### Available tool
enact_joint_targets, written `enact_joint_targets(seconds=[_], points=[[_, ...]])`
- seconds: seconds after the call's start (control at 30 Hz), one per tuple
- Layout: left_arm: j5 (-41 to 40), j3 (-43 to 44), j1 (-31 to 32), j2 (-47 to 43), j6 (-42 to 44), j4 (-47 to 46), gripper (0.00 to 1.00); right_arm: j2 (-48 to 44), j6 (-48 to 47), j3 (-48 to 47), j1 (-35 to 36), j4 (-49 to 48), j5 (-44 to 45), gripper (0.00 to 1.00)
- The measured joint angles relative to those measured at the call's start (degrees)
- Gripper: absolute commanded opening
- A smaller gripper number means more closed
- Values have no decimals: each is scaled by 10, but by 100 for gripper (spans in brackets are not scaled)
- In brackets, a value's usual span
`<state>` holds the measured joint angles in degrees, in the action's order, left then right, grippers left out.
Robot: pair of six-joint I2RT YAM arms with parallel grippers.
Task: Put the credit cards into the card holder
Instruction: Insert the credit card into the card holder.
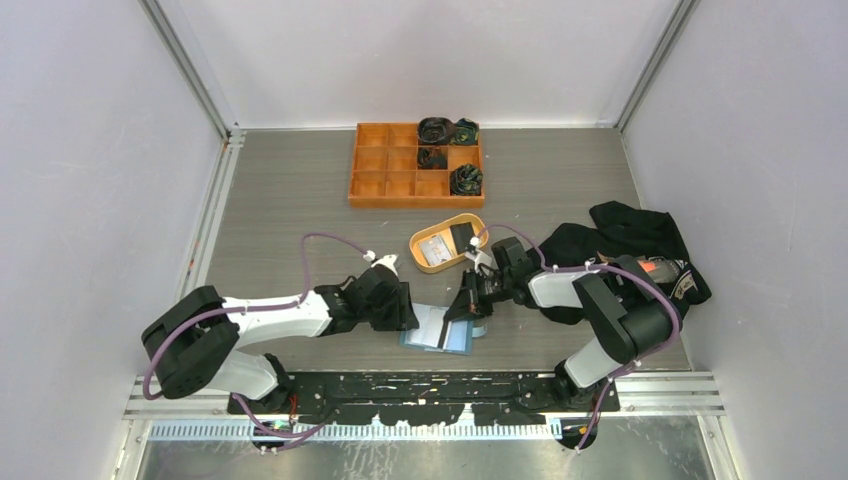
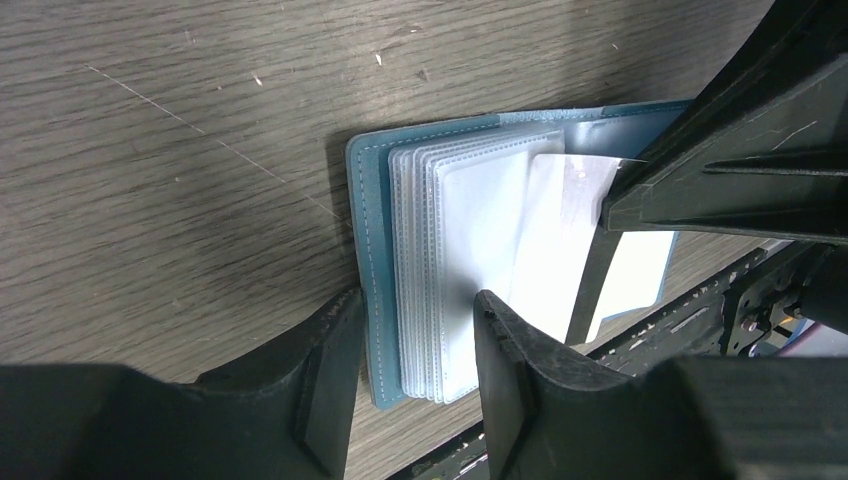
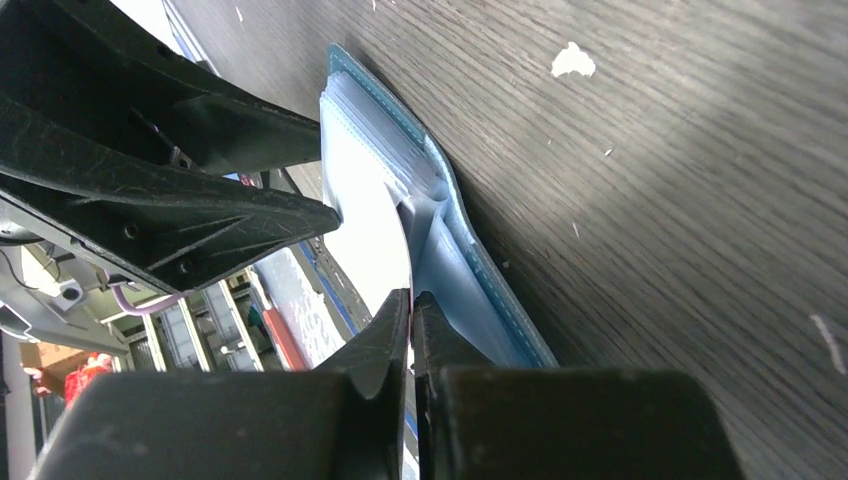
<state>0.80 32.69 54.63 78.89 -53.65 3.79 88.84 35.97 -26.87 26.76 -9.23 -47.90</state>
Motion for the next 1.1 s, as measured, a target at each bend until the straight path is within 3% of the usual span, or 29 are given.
enact_joint_targets(seconds=[0.47,0.67,0.87,1.1], points=[[1,2,0,-8,2,2,51,43,21,-24,7,-12,-4,17],[-38,2,12,-104,4,34,47,45,21,-31,9,-10,-1,19],[-90,31,96,-124,2,57,37,47,19,-37,9,-8,2,20],[-160,140,189,-7,2,85,34,48,16,-40,9,-1,3,20]])
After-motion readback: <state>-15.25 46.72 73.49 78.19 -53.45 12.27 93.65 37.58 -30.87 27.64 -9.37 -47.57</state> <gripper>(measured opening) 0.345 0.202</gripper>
